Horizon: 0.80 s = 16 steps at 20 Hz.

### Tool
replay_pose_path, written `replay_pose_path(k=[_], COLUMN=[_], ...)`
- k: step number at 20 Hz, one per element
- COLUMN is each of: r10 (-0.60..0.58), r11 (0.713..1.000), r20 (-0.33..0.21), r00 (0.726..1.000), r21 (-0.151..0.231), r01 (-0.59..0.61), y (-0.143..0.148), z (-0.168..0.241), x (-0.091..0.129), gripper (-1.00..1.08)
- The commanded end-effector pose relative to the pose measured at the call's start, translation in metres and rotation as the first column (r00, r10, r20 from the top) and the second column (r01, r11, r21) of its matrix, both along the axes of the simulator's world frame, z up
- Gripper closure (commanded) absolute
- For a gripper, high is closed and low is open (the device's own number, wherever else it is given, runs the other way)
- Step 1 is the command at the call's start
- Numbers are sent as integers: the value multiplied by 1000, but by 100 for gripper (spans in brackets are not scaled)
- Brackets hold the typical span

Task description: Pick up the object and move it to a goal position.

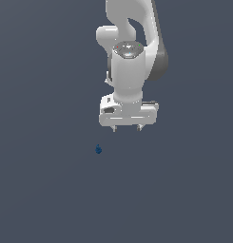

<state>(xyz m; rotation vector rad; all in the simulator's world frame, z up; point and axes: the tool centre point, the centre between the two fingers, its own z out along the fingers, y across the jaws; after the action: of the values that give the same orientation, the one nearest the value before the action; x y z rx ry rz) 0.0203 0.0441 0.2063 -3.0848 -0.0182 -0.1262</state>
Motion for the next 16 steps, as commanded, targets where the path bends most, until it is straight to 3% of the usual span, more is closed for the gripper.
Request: replay_pose_path(k=[1,9,16], r10=[-1,-20,-94], r11=[1000,1000,995], r20=[0,-8,-38], r00=[1000,1000,995], r21=[1,-2,-19], r01=[1,20,94], y=[0,-12,-61], z=[0,-10,-51], x=[0,2,6], gripper=[-92,-92,-92])
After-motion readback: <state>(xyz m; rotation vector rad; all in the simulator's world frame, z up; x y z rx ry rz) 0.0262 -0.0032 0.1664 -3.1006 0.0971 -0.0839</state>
